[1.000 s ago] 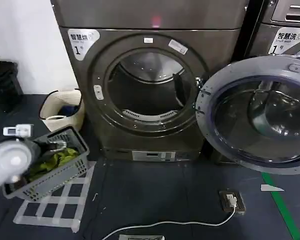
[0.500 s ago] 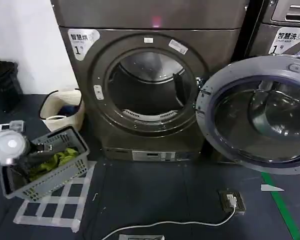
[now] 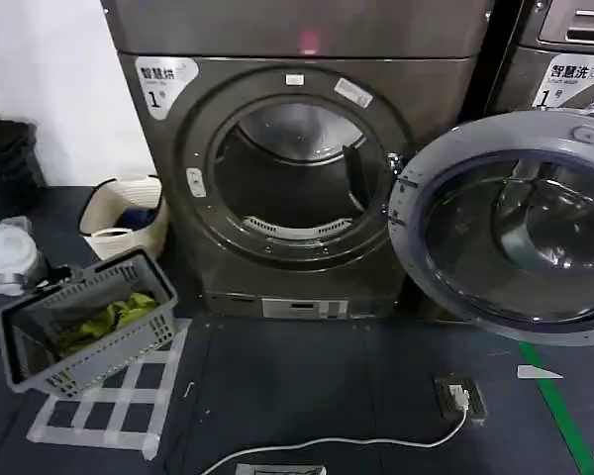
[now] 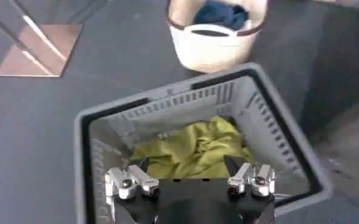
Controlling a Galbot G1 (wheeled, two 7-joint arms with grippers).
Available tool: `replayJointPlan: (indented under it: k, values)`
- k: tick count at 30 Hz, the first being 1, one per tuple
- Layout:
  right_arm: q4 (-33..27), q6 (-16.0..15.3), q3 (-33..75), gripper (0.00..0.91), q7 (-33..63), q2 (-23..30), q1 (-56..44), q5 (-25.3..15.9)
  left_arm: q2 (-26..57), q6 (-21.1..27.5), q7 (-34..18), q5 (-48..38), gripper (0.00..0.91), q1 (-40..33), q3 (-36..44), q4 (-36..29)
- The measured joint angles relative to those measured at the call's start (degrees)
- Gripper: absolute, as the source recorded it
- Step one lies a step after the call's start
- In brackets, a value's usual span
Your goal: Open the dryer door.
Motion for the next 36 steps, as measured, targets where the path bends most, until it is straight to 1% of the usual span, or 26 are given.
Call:
replayJointPlan:
  k: [3, 10, 21, 36]
  values:
    - [-0.2, 0.6, 0.0, 0.907, -0.5, 0.4, 0.0, -1.2, 0.1, 0.0, 0.0, -1.6, 0.907, -1.7, 2.4, 0.7]
    - [-0.7, 0.2, 0.1, 0.907, 0.0, 0.4, 0.2, -0.3, 1.2, 0.0, 0.0, -4.3, 0.907, -2.8, 6.1, -0.5]
    - [-1.3, 0.6, 0.4, 0.907, 0.0, 0.2, 0.3, -0.4, 1.4, 0.0, 0.0, -5.1, 0.907, -2.9, 6.5, -0.2]
    - [-1.7, 0.3, 0.7, 0.907, -0.3, 0.2, 0.4, -0.1, 1.1, 0.0, -0.1, -6.3, 0.907, -3.2, 6.5, 0.3]
